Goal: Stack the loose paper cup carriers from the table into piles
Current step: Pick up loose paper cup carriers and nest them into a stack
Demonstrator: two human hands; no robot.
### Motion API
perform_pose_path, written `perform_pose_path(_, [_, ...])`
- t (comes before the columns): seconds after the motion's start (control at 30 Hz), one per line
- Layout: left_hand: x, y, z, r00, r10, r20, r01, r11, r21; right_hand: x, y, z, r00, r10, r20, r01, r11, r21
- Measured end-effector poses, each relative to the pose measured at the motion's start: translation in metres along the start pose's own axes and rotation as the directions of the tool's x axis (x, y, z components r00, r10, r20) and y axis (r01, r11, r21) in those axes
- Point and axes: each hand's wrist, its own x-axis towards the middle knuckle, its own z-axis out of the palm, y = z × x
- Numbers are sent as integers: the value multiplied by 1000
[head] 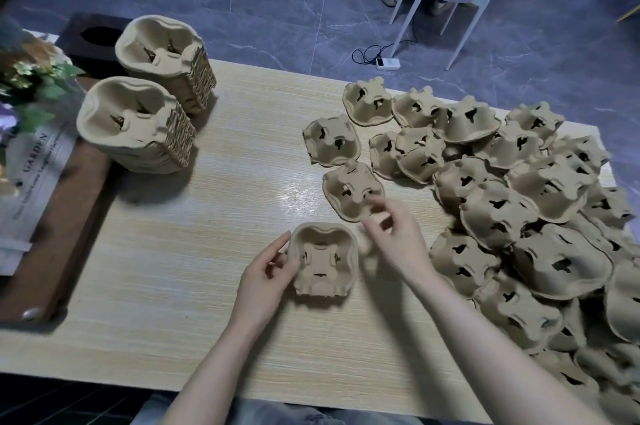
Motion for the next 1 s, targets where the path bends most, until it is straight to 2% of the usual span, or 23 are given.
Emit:
perform_pose_path(0.13, [1, 0, -2, 1000, 1, 21, -2, 1000, 17, 44, -13, -8, 999, -34, 18, 37, 983, -182])
perform_pose_path(0.37, [4, 0, -13, 999, 37, 17, -38, 996, 84, 82, -17, -1, 980, 87, 181, 17, 862, -506])
perform_pose_path(0.6, [5, 1, -17, 999, 39, 12, -40, 996, 76, 78, -14, -5, 970, 80, 230, 46, 867, -495])
perform_pose_path(0.87, [8, -1, -14, 1000, 27, 4, -27, 998, 50, 44, -7, -15, 983, -31, 179, 99, 917, -387])
perform_pose_path(1.0, [8, -4, -13, 1000, 14, -4, -14, 999, 35, 26, -5, -27, 982, 28, 186, 52, 911, -410])
